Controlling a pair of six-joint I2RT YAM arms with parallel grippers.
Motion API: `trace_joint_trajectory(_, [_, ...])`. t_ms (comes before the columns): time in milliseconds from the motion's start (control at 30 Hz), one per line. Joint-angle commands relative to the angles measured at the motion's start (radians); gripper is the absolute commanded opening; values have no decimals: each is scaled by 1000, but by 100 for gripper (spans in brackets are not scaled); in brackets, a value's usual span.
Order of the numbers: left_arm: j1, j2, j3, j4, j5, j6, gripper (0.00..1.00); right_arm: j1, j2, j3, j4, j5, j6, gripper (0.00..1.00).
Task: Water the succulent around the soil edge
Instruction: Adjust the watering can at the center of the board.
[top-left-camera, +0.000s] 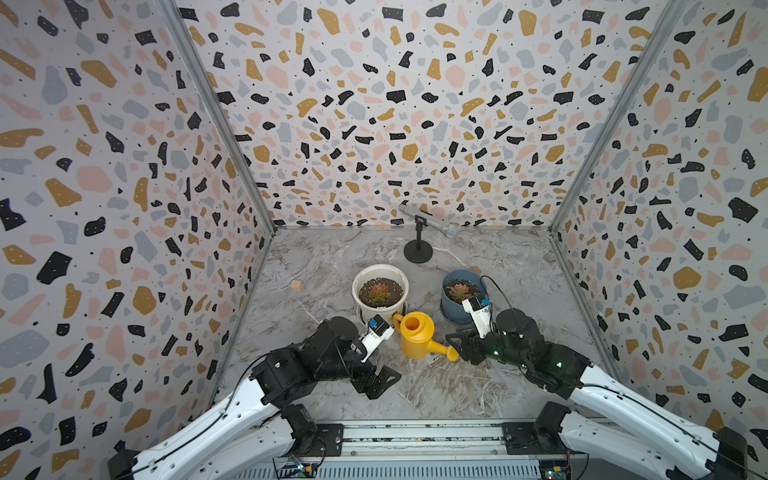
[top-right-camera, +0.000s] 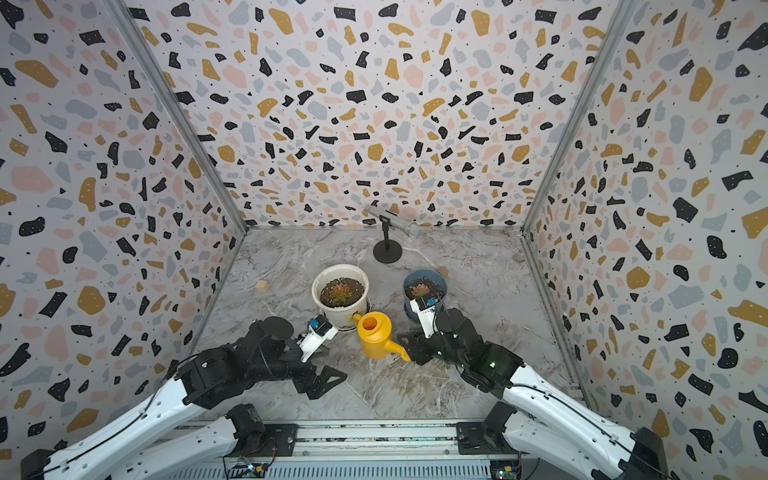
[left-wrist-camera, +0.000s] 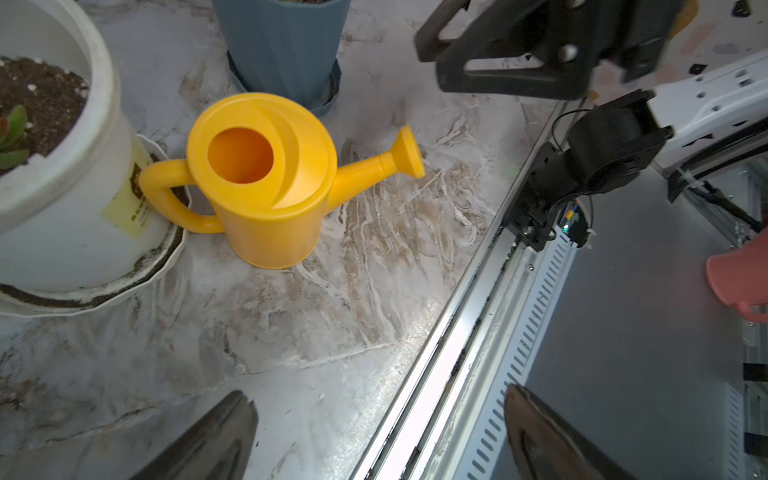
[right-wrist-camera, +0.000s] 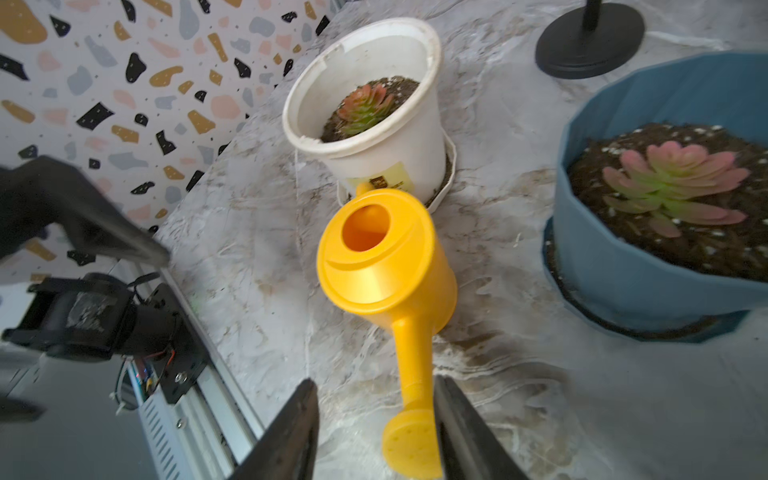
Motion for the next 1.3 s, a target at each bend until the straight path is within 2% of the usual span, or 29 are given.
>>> trace_joint_trajectory(0, [-4, 4, -24, 64, -81, 14, 97, 91, 6, 28, -147, 89, 112, 44])
trace_joint_trajectory(133, [-4, -25, -24, 45, -166, 16, 100, 262, 46, 14, -149, 205, 267, 40])
trace_joint_trajectory(267, [-5, -72, -30, 45, -226, 7, 100, 393, 82, 29, -183, 388, 429, 40])
trace_joint_trajectory(400, [-5, -85, -29, 35, -261, 7, 100, 419, 135, -51, -43, 404, 613, 48])
trace_joint_trajectory(600, [-5, -74, -25, 20, -291, 5, 100, 423, 228, -64, -11, 576, 752, 59])
trace_joint_trajectory(933, [-4, -77, -26, 18, -275, 8, 99, 415, 302, -5, -24, 782, 723, 64])
trace_joint_trajectory(1267, [-4, -93, -29, 29, -234, 16, 99, 314, 242, -55, -58, 827, 631, 54])
